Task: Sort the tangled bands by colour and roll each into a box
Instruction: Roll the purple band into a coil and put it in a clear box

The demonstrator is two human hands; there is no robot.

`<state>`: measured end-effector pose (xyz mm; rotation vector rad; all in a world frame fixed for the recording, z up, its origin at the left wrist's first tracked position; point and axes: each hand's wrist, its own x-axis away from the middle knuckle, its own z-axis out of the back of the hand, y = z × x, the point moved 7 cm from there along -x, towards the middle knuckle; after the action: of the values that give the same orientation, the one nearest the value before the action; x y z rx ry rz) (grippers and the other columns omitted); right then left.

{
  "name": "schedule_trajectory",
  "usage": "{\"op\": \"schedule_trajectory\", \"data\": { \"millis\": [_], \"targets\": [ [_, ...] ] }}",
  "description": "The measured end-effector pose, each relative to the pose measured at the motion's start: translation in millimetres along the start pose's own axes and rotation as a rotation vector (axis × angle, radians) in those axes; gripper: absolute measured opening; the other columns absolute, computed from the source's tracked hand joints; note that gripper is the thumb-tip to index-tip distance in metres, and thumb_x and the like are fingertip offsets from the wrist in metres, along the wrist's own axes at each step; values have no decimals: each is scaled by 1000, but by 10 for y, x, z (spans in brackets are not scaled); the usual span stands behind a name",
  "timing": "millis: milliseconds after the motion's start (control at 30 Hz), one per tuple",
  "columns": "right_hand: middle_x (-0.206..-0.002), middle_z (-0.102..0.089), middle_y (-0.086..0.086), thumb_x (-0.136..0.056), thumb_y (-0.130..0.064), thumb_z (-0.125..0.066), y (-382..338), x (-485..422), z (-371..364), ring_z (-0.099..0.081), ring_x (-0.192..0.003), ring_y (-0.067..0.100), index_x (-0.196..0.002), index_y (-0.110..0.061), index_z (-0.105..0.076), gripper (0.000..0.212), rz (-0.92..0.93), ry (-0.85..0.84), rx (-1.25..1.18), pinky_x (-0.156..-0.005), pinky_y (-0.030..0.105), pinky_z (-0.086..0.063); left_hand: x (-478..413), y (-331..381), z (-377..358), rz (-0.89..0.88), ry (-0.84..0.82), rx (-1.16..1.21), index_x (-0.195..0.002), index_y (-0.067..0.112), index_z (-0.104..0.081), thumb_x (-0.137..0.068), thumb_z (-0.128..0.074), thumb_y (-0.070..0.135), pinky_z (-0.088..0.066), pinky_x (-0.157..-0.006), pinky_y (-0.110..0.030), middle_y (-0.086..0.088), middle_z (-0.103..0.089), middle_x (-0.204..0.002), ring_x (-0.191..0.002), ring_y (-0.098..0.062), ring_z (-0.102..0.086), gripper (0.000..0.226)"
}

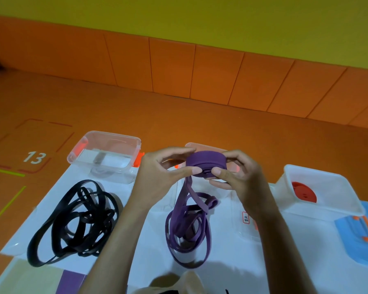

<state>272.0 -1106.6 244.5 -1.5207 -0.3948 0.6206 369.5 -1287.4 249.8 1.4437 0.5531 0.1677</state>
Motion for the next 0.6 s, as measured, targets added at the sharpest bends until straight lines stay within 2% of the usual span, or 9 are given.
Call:
{"op": "schedule_trajectory", "data": {
  "millis": [167,300,400,500,600],
  "targets": [
    [-117,-76,4,-83,-32,-82,-134,36,5,-79,-97,29,-103,-27,-75,21,18,-9,-67,-72,40,-67,-23,259,-45,-116,-41,46,-124,33,-73,-74,-96,19,-58,-81,-26,-3,-78,-98,-84,-16,-70,57],
    [-107,-75,3,-79,-42,-89,-275,42,67,-81,-85,25,-101,-33,-73,28,63,82,68,-67,34,-67,9,316,-56,-152,53,73,-113,32,-73,-73,-97,15,-59,-75,-24,1,-82,-98,-86,-16,-78,50],
    [-110,-75,6,-79,-41,-82,-321,58,85,-81,-84,23,-102,-34,-73,26,86,99,115,-67,32,-67,39,306,-67,-158,81,70,-108,26,-71,-71,-97,12,-59,-78,-22,3,-81,-96,-88,-15,-78,47],
    [-107,-75,1,-78,-42,-84,-305,70,83,-81,-88,26,-111,-36,-74,35,31,39,102,-68,37,-67,63,267,-61,-141,66,87,-110,26,-71,-72,-96,10,-59,-84,-24,2,-82,-99,-94,-17,-78,48],
    [-111,-75,-1,-84,-37,-88,-260,92,38,-80,-93,29,-113,-39,-75,32,-42,-63,29,-70,39,-67,85,231,-66,-94,56,117,-111,31,-72,-76,-94,14,-60,-83,-25,1,-81,-104,-94,-17,-78,45]
  ]
}}
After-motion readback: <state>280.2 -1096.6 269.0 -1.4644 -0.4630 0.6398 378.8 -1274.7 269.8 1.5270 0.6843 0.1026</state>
